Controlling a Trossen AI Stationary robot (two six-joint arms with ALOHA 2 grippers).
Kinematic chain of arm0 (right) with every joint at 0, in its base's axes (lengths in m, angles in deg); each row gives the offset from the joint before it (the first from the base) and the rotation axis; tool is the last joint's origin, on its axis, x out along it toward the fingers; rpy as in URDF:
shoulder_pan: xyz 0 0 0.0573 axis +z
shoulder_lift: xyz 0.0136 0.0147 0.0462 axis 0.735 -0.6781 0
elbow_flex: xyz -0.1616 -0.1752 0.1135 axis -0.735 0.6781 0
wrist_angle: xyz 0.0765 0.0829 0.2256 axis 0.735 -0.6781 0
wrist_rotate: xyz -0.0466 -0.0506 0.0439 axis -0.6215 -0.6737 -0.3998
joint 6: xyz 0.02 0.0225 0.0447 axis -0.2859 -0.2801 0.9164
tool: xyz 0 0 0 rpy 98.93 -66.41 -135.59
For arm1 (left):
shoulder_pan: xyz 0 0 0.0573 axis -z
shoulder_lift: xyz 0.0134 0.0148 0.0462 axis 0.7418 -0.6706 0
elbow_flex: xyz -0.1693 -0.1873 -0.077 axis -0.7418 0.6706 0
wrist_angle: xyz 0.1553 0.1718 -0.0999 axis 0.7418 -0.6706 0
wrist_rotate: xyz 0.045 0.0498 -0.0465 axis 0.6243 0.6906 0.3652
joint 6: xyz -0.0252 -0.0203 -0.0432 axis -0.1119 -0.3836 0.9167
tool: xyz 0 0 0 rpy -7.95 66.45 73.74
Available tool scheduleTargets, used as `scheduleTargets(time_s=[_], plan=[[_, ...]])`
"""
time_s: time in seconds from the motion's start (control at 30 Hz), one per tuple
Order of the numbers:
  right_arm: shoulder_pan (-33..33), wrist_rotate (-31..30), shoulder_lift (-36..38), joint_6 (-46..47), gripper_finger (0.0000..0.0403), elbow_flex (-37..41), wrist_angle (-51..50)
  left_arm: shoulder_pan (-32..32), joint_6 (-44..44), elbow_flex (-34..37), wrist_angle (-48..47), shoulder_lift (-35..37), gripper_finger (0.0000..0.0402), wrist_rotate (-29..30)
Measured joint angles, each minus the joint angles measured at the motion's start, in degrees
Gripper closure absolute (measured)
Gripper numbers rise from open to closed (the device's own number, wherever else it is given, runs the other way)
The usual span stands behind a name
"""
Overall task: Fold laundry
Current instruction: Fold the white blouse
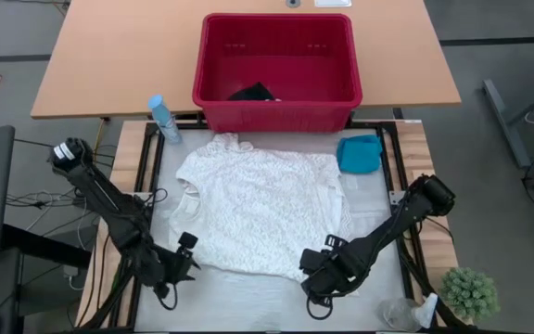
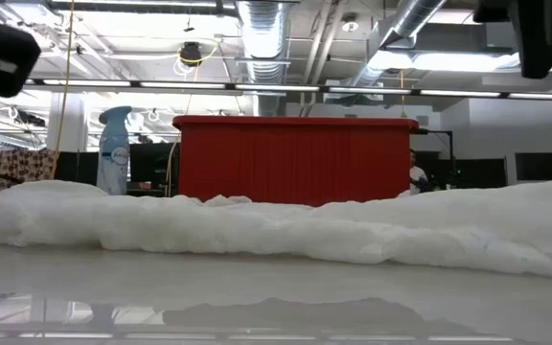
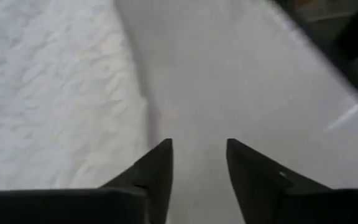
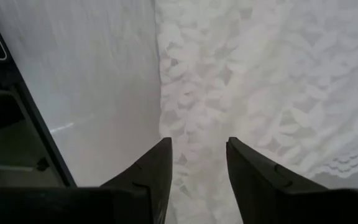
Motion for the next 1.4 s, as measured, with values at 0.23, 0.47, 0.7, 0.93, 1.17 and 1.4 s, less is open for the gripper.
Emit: scheduleTargets(time_s=[0.23, 0.47, 0.7, 0.93, 1.17, 1.4], plan=[[-0.03, -0.52, -0.02, -0.02, 0.0229, 0.0, 1.12, -1.17, 0.87, 0.0, -0.6, -8.51, 0.0206, 4.03], [0.92, -2.87, -0.02, 0.25, 0.0229, 0.0, 3.82, -5.12, 12.41, -0.13, -1.0, -15.12, 0.0229, 0.97], [2.54, -6.21, -0.02, 4.11, 0.023, 0.0, 4.03, -8.6, 20.03, -0.52, -5.09, -13.54, 0.0369, -0.4], [3.46, -6.54, -0.02, 4.45, 0.023, 0.0, 6.34, -12.4, 22.45, -7.32, -13.58, -11.24, 0.04, -6.24], [3.49, -6.29, -0.04, 4.05, 0.023, 0.0, 8.46, -15.66, 21.49, -21.31, -23.73, -9.68, 0.0401, -19.78], [3.45, -6.29, -0.04, 2.56, 0.023, 0.0, 7.94, -19.28, 10.85, -32.1, -41.61, -9.43, 0.0401, -9.6]])
